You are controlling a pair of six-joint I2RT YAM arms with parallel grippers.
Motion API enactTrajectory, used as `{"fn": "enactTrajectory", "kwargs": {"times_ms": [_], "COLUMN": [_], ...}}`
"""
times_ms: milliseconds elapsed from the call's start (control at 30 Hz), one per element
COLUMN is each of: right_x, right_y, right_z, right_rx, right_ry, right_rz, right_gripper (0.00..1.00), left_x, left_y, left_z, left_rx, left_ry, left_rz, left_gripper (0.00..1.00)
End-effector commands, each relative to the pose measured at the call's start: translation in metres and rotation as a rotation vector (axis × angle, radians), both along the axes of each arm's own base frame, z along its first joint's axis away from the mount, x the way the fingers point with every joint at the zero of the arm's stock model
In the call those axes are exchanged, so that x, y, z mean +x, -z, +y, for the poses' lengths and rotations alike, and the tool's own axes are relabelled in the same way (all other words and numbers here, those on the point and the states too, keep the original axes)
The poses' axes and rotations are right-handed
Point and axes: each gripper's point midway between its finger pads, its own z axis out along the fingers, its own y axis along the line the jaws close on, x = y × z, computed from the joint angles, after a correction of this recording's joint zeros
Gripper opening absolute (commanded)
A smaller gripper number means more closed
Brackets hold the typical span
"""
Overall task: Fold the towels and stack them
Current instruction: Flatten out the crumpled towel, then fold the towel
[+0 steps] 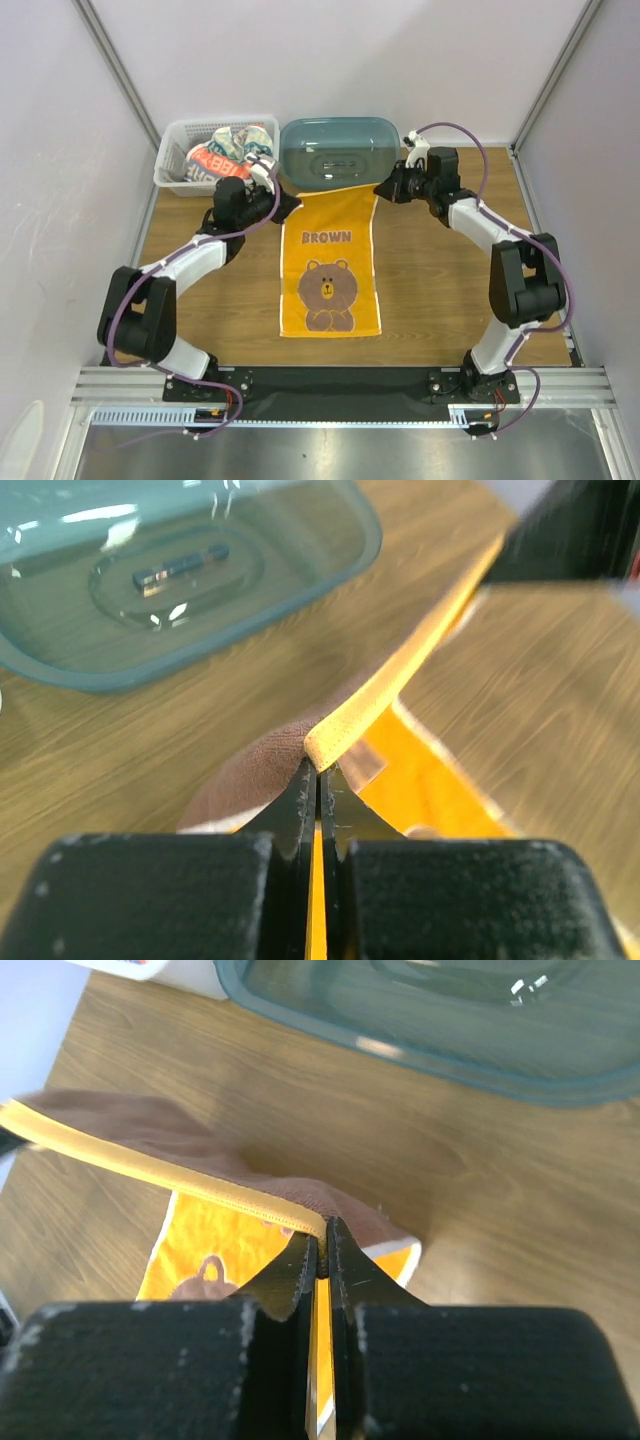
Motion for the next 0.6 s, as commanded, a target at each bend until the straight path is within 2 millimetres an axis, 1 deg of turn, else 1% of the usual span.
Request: {"fn": "enactTrajectory", "kwargs": {"times_ms": [0, 33, 67, 100, 133, 167, 233, 267, 300, 333, 367, 400, 433, 467, 500, 533, 567], "right_x": [0.021, 0.021, 0.02, 0.018, 0.014, 0.011, 0.004, -0.003, -0.006, -0.009, -0.014, -0.017, -0.018, -0.021, -0.027, -0.032, -0.036], "right_y": [-0.031, -0.025, -0.022, -0.016, -0.012, -0.008, -0.006, -0.006, -0.008, -0.007, -0.01, -0.01, -0.011, -0.013, -0.014, -0.014, -0.013], "right_z": [0.0, 0.002, 0.0, 0.0, 0.001, 0.0, 0.0, -0.001, -0.002, -0.003, -0.004, -0.005, -0.006, -0.006, -0.005, -0.001, 0.001], "right_rx": [0.044, 0.046, 0.045, 0.041, 0.041, 0.038, 0.036, 0.036, 0.034, 0.028, 0.024, 0.018, 0.015, 0.015, 0.015, 0.003, -0.011], "right_ry": [-0.052, -0.065, -0.066, -0.068, -0.075, -0.078, -0.086, -0.086, -0.088, -0.087, -0.082, -0.08, -0.079, -0.085, -0.099, -0.138, -0.151], "right_rz": [-0.099, -0.084, -0.072, -0.049, -0.033, -0.02, -0.007, -0.003, -0.011, -0.01, -0.016, -0.022, -0.027, -0.038, -0.051, -0.078, -0.097], "right_gripper": [0.0, 0.0, 0.0, 0.0, 0.0, 0.0, 0.0, 0.0, 0.0, 0.0, 0.0, 0.0, 0.0, 0.0, 0.0, 0.0, 0.0], "left_x": [0.012, 0.015, 0.011, 0.009, 0.007, 0.002, -0.009, -0.015, -0.03, -0.033, -0.034, -0.037, -0.035, -0.032, -0.031, -0.031, -0.029], "left_y": [-0.026, -0.028, -0.017, -0.015, -0.018, -0.013, -0.01, -0.011, 0.002, 0.001, 0.001, 0.003, 0.007, 0.006, 0.013, 0.013, 0.017], "left_z": [-0.001, -0.002, -0.001, -0.001, 0.001, 0.003, 0.003, 0.003, 0.002, 0.004, 0.006, 0.007, 0.008, 0.009, 0.009, 0.01, 0.012], "left_rx": [0.106, 0.129, 0.186, 0.207, 0.225, 0.264, 0.296, 0.334, 0.355, 0.383, 0.436, 0.456, 0.493, 0.511, 0.525, 0.542, 0.577], "left_ry": [0.108, 0.125, 0.154, 0.172, 0.181, 0.2, 0.253, 0.293, 0.363, 0.384, 0.411, 0.429, 0.441, 0.442, 0.46, 0.485, 0.508], "left_rz": [-0.194, -0.195, -0.177, -0.171, -0.182, -0.182, -0.192, -0.231, -0.187, -0.205, -0.257, -0.27, -0.304, -0.328, -0.319, -0.301, -0.291], "left_gripper": [0.0, 0.0, 0.0, 0.0, 0.0, 0.0, 0.0, 0.01, 0.0, 0.01, 0.0, 0.0, 0.0, 0.0, 0.0, 0.0, 0.0]}}
